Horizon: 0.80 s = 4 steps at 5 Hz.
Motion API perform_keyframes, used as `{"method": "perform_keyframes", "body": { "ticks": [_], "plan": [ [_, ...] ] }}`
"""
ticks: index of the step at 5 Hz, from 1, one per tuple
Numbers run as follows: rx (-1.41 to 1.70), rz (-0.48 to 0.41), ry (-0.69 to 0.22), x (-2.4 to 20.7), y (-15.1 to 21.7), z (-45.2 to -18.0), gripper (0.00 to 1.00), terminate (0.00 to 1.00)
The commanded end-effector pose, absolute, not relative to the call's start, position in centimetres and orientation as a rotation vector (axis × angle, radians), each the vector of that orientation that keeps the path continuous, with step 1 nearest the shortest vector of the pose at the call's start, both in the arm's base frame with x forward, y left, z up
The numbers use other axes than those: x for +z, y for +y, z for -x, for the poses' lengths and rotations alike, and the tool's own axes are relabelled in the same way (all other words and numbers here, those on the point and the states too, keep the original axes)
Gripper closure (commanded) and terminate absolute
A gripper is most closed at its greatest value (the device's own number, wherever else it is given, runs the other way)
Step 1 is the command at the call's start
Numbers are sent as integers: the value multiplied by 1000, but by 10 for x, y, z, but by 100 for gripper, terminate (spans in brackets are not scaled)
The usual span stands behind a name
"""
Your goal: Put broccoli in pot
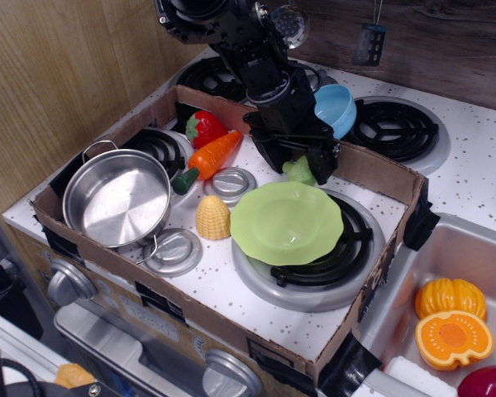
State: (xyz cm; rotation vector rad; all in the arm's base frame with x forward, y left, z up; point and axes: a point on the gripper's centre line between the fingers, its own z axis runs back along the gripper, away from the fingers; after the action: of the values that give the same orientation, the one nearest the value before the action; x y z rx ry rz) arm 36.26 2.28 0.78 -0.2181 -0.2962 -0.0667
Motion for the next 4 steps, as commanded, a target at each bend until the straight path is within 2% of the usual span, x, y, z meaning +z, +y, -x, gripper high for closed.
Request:
{"method": "perform_keyframes", "body": {
  "ticks": [1, 2, 4],
  "plan": [
    [-87, 171, -353, 25, 20, -368, 100, 0],
    [-97, 128, -344, 47, 24, -362, 100, 0],
    [-140, 47, -356, 76, 46, -360, 100, 0]
  ]
}}
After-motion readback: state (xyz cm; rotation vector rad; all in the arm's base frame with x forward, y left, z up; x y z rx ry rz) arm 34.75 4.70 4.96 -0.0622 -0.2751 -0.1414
